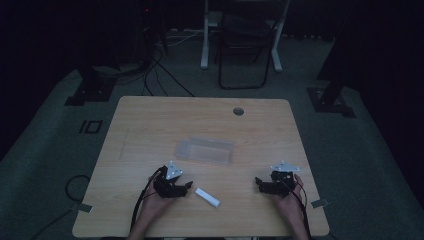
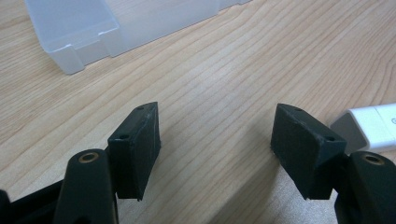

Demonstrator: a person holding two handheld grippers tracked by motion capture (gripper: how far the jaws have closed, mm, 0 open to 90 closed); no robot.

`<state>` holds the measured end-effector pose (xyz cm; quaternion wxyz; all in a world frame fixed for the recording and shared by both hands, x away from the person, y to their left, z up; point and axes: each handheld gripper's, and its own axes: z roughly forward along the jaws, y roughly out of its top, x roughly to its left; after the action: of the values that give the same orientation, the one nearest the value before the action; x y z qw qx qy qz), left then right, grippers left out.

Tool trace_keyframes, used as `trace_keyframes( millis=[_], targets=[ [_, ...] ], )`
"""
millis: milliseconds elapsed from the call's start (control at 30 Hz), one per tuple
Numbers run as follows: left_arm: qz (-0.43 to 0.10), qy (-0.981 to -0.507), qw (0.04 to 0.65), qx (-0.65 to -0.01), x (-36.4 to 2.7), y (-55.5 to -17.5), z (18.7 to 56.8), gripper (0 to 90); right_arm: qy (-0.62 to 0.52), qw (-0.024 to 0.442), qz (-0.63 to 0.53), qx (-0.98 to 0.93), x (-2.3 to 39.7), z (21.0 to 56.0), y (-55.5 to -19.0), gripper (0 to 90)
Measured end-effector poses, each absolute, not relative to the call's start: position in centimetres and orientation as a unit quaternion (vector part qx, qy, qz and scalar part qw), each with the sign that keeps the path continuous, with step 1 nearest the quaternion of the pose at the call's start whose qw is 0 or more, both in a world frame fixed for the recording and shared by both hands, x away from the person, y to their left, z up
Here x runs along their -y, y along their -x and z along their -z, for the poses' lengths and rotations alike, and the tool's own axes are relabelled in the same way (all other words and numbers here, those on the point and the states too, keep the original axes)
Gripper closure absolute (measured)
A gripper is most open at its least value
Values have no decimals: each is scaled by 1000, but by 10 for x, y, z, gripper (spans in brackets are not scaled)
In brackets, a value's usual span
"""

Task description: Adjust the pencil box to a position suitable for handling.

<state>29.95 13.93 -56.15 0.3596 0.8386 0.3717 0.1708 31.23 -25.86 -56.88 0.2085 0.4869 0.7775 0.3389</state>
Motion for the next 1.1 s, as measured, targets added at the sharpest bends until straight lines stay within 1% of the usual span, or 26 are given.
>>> trace_keyframes(
  millis=[167,333,367,467,567,700,900,1100],
  targets=[
    [-171,-839,359,-371,-139,-299,561,331,-485,207,-339,-779,258,569,-313,111],
    [-171,-840,359,-370,-139,-299,561,331,-483,208,-341,-779,256,568,-312,140],
    [-170,-840,359,-370,-139,-299,561,331,-484,207,-340,-779,256,568,-312,152],
    [-170,-840,359,-370,-139,-299,561,331,-483,206,-338,-781,254,566,-312,231],
    [-170,-840,360,-369,-138,-299,562,331,-475,209,-338,-785,249,560,-308,277],
    [-169,-840,361,-369,-138,-298,562,331,-460,219,-344,-789,240,549,-303,311],
    [-169,-841,361,-367,-138,-298,562,332,-442,219,-349,-797,226,539,-306,315],
    [-168,-842,361,-365,-137,-298,562,332,-436,221,-351,-799,213,534,-313,343]
  ],
)
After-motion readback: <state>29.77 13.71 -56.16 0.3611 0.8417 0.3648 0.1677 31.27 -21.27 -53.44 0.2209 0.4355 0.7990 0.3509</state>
